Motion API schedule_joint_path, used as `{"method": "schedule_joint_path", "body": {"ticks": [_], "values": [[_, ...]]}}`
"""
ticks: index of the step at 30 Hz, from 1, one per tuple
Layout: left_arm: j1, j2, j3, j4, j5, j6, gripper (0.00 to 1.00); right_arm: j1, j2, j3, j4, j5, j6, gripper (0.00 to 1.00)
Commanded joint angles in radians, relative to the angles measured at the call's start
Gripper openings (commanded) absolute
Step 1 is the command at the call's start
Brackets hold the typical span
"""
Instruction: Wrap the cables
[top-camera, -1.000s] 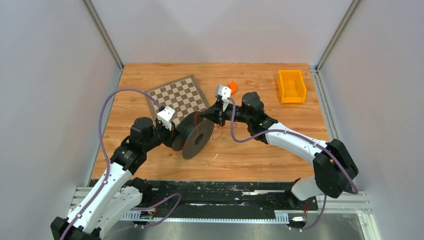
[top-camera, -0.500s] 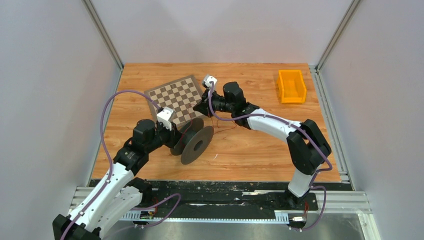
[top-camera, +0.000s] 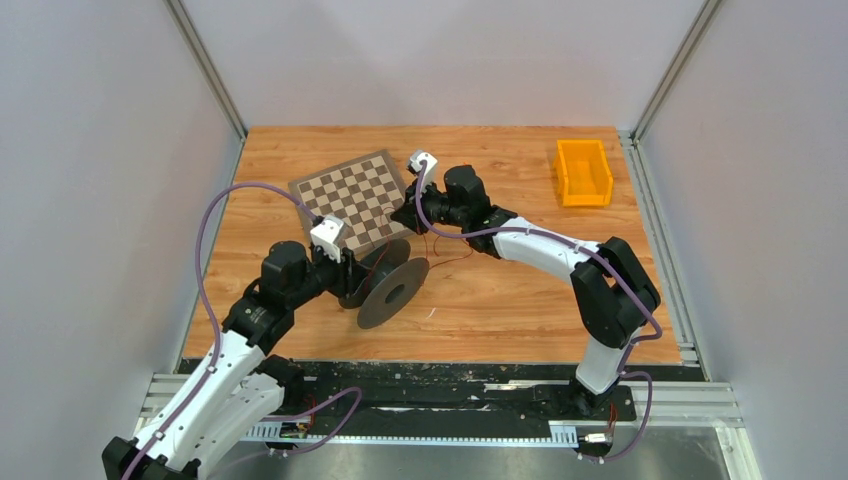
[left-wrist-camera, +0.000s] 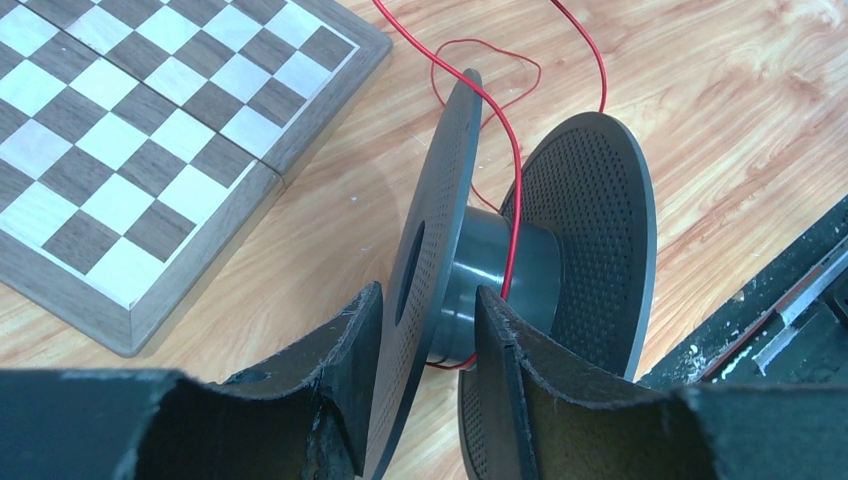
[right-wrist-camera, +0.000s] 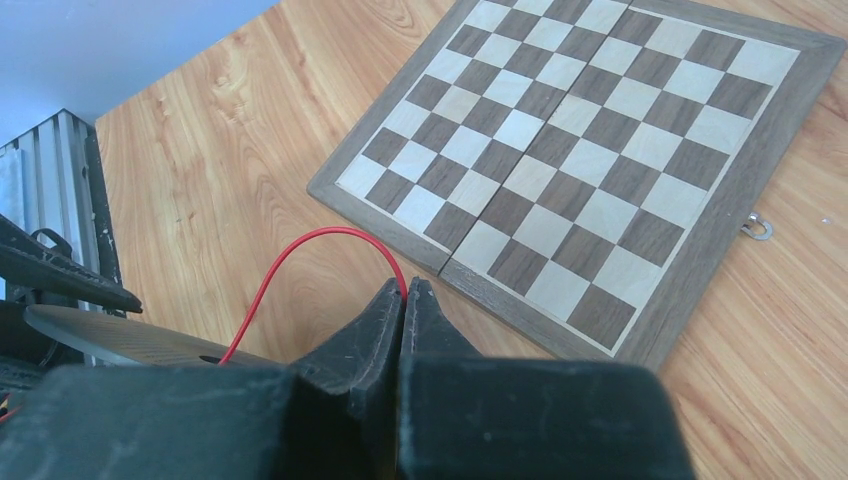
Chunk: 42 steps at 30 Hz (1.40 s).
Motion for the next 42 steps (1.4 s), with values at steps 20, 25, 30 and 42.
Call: {"method": "schedule_joint_path", "body": {"ticks": [20, 25, 30, 42], "values": [[-0.005, 0.015, 0.038, 0.111, 0.04, 0.051, 0.56, -0.008, -0.034, 0.018, 0.053, 0.001, 0.022, 0.0], [-0.013, 0.056, 0.045, 0.07, -0.004, 0.086, 0.53, -0.012, -0.041, 0.005, 0.06, 0.001, 0.022, 0.0], [-0.051, 0.074, 0.048, 0.04, -0.076, 0.12, 0.49, -0.025, -0.05, -0.014, 0.073, 0.002, 0.031, 0.0], [-0.105, 0.089, 0.076, -0.061, -0.208, 0.123, 0.31, -0.068, -0.077, -0.09, 0.114, 0.006, 0.053, 0.0]]}}
